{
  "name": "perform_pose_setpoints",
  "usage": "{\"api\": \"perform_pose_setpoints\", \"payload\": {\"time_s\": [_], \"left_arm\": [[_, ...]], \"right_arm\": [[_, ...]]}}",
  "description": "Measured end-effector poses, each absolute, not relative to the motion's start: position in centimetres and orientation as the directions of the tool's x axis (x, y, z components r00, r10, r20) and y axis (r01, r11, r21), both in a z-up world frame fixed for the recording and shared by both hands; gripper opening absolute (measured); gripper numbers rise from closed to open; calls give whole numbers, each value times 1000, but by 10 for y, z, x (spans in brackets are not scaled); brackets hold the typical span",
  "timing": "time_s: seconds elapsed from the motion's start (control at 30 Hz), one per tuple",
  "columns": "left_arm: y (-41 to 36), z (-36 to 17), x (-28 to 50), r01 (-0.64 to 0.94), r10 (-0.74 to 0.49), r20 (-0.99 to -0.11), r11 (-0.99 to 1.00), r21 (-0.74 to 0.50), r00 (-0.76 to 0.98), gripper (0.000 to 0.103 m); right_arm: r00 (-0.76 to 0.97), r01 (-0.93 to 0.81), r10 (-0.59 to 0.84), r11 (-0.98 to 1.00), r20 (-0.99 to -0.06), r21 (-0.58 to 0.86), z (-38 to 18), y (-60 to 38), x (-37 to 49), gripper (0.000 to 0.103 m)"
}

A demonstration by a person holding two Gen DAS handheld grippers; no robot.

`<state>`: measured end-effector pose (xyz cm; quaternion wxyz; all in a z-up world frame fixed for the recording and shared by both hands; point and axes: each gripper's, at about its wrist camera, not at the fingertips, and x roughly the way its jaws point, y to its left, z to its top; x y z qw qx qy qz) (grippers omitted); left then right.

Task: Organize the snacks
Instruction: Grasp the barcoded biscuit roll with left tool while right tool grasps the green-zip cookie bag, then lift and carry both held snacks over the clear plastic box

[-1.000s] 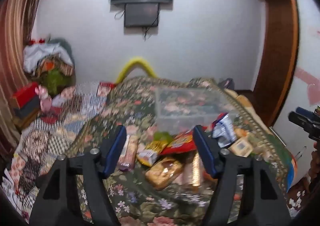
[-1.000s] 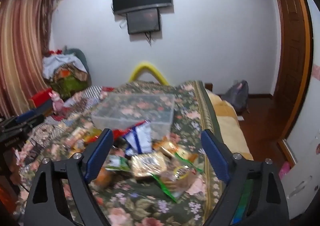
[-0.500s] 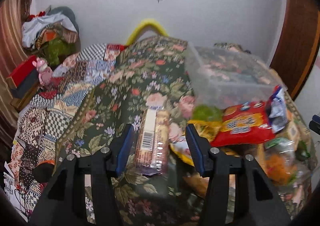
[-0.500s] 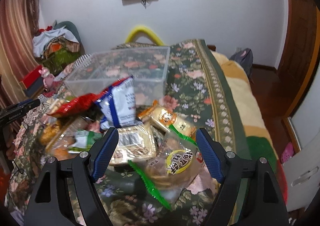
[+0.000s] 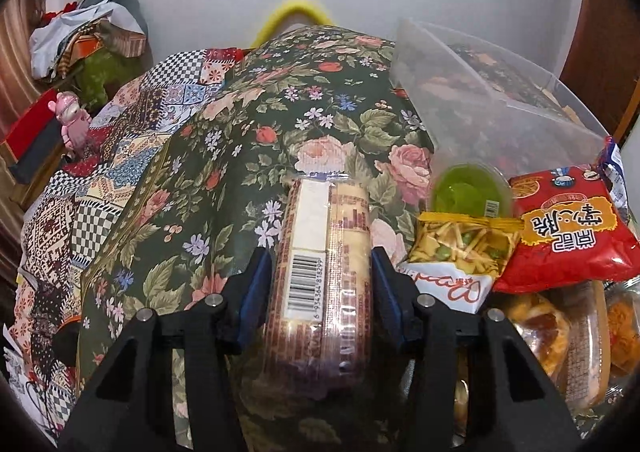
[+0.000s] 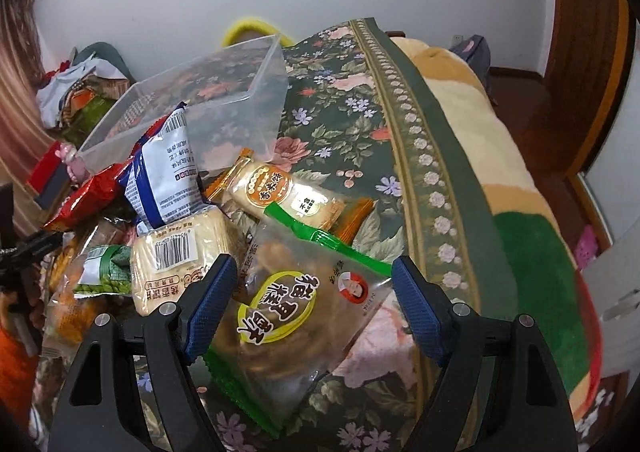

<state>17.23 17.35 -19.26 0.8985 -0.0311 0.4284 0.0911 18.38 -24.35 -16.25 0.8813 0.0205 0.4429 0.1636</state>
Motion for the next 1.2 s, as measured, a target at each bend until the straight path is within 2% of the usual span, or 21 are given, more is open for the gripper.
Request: {"api": "perform_pose_setpoints", "payload": {"time_s": [0.27,0.47,0.63,0.77,0.87,1.2], "left_arm": [[169,-190,167,-207,145,-772,978,18,618,45],[159,-176,149,-197,150,-752,980,28,642,45],[146,-151,137,-179,151,-713,983,36,685,45],[129,-131,128,-144,129,-681,989,36,721,45],[116,-120,124,-121,116,-660,992,38,742,45],[81,-96,136,-64,34,-609,998,-27,792,45]], "right_arm": [[509,-253,354,933,-785,257,-170,-250,185,77],[479,-263,377,923,-793,280,-172,-250,187,70],[415,-272,446,892,-793,360,-180,-251,190,68],[459,-299,356,925,-814,236,-182,-238,176,47],[470,-283,389,917,-792,282,-180,-244,173,44],[608,-326,373,922,-701,208,-127,-248,172,42]]}}
